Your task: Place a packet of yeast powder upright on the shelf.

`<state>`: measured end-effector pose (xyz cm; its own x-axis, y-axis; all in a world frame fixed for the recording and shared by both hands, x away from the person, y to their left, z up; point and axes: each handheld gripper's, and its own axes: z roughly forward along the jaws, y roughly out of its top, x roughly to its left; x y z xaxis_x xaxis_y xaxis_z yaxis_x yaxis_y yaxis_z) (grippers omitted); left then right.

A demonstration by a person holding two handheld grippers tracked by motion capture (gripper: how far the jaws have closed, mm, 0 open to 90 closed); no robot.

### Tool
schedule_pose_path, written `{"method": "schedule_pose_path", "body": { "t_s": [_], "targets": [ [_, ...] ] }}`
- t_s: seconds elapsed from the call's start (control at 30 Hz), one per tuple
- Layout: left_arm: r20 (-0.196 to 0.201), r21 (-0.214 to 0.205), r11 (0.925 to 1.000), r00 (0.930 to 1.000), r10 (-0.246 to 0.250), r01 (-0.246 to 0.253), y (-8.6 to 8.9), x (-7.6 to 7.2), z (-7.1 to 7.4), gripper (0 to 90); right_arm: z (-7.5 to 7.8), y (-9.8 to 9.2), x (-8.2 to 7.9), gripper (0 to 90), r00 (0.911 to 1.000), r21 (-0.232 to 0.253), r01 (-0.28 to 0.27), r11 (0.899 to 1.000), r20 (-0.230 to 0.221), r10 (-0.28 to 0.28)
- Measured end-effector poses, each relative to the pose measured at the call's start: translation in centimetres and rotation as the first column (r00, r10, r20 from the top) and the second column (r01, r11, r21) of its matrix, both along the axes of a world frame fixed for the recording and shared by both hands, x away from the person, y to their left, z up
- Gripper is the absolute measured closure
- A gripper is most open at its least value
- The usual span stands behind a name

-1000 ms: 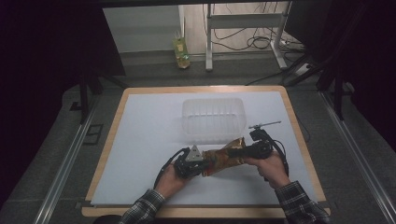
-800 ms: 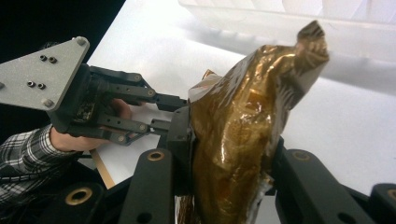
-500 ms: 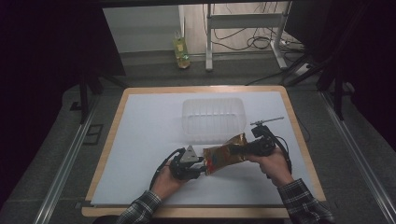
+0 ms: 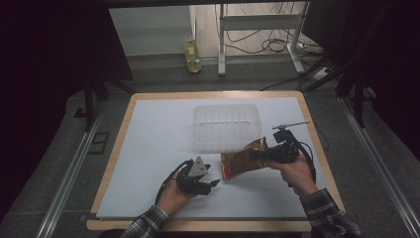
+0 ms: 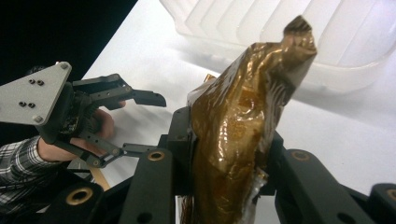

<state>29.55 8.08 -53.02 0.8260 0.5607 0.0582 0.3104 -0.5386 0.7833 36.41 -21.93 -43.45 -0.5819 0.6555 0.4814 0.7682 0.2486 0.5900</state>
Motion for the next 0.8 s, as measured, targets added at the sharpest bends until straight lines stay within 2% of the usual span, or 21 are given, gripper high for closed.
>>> {"method": "schedule_pose_path", "body": {
  "t_s": [0.2,0.3,0.63,0.8],
  "targets": [
    [-0.003,-0.007,0.9999,0.9999,0.013,-0.013,-0.1,-0.1,-0.1,24.6,0.7,-0.3,0.0,67.5,0.9999,-0.006,0.007,1.000,0.013,-0.007],
    [0.009,-0.005,0.9999,0.9998,0.016,-0.016,-0.1,-0.1,0.0,20.1,1.1,-0.4,0.0,67.6,0.9997,-0.007,0.012,1.000,0.022,-0.012],
    [0.001,-0.030,0.9989,0.9994,0.036,-0.036,0.8,-0.5,0.3,13.1,2.3,-0.6,0.3,67.6,0.9986,-0.010,0.024,1.000,0.048,-0.024],
    [-0.005,-0.015,0.9990,0.9991,0.041,-0.041,1.0,-0.7,0.2,7.8,2.9,-0.5,0.4,67.6,0.9979,-0.010,0.028,1.000,0.059,-0.028]
  ]
}}
